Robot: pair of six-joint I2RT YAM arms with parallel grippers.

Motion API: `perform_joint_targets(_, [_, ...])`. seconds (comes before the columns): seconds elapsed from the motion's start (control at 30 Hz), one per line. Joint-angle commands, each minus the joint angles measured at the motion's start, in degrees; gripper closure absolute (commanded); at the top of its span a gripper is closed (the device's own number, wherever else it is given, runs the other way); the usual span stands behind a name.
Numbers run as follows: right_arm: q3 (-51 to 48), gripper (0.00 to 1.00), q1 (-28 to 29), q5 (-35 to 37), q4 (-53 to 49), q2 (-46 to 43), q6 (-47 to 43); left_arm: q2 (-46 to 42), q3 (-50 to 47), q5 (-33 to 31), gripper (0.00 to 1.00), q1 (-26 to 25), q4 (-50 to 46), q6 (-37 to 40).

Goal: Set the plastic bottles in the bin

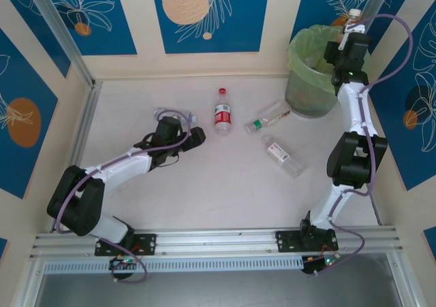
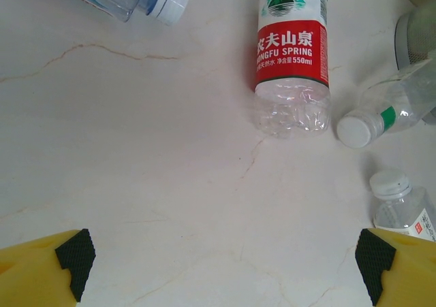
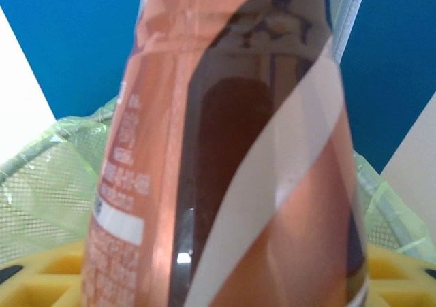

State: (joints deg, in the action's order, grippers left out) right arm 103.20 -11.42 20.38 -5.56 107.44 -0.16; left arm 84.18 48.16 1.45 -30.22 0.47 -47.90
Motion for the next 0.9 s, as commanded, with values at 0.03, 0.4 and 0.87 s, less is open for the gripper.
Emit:
perform_joint_targets(0.03, [3.8, 0.33, 1.5, 7.8, 1.6, 1.8, -6.4, -1.3, 1.1, -0.2, 0.00, 0.4, -0.2, -0.1])
perform_joint_targets(0.4, [4.4, 0.27, 2.4, 9.1, 1.8, 2.2, -7.0, -2.1, 0.8, -1.2, 0.00, 0.4, -1.1, 0.5])
perform_joint_targets(0.87, [1.5, 0.11, 7.3, 4.4, 1.0, -2.6, -4.8, -2.6, 2.0, -5.7, 0.00, 0.5, -6.1, 0.5])
